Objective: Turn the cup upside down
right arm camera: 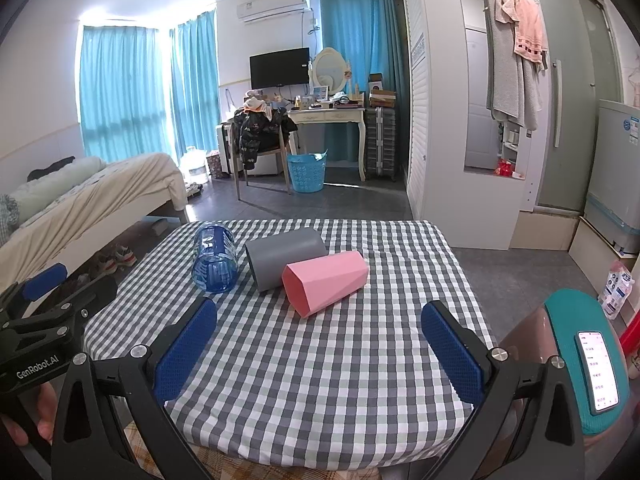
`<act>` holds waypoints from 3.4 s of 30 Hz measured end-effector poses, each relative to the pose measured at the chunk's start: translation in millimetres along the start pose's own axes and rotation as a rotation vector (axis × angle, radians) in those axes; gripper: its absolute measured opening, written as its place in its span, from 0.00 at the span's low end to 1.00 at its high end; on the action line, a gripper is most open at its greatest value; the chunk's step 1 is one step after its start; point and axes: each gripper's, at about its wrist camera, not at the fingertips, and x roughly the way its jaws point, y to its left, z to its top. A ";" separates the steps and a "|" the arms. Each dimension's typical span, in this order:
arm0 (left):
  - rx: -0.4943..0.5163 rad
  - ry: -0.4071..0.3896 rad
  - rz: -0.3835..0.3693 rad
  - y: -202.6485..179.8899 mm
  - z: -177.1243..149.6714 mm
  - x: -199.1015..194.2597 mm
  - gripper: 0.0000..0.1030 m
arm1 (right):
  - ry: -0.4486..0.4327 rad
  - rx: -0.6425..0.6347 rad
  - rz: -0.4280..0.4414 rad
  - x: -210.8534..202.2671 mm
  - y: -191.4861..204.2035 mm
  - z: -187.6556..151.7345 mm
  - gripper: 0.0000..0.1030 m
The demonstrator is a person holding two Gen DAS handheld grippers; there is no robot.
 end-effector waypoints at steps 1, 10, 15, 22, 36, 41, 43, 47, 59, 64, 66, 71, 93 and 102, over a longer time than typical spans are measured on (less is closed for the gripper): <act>0.001 0.001 0.001 0.1 0.1 -0.2 0.98 | -0.001 0.000 0.001 -0.1 -0.4 0.0 1.00; 0.000 0.001 0.002 2.9 -0.5 -0.9 0.98 | 0.000 0.001 0.001 -0.2 -0.9 0.1 1.00; 0.001 0.001 0.003 3.2 -0.7 -0.9 0.98 | 0.000 0.001 0.001 -0.2 -0.9 0.1 1.00; -0.002 0.005 0.008 7.5 -0.7 1.3 0.98 | -0.003 -0.003 0.005 -3.4 6.9 0.3 1.00; -0.003 0.013 0.023 9.2 -0.8 4.0 0.98 | -0.002 -0.006 0.010 -2.8 3.6 4.6 1.00; -0.001 0.013 0.024 9.0 -0.9 4.6 0.98 | -0.001 -0.007 0.013 -3.0 5.6 4.7 1.00; -0.002 0.013 0.023 8.7 -0.5 4.5 0.98 | 0.000 -0.007 0.014 -2.4 5.9 4.6 1.00; -0.003 0.013 0.024 9.8 -0.7 4.6 0.98 | -0.001 -0.007 0.013 -2.2 5.9 4.4 1.00; -0.003 0.013 0.022 9.2 -0.3 4.6 0.98 | -0.001 -0.006 0.015 -0.9 7.0 2.6 1.00; -0.003 0.013 0.022 10.0 -0.7 5.0 0.98 | -0.001 -0.006 0.015 -0.5 6.4 1.8 1.00; -0.003 0.013 0.022 9.6 -0.6 5.0 0.98 | 0.000 -0.006 0.017 -0.3 6.5 1.1 1.00; -0.003 0.013 0.022 9.5 -0.6 5.1 0.98 | -0.001 -0.006 0.016 0.0 6.8 0.4 1.00; -0.079 0.135 0.129 72.3 -20.8 71.8 0.98 | 0.062 -0.125 0.076 53.6 43.9 12.6 1.00; -0.143 0.202 0.225 133.4 -25.9 122.4 0.98 | 0.148 -0.262 0.180 142.8 106.1 39.5 1.00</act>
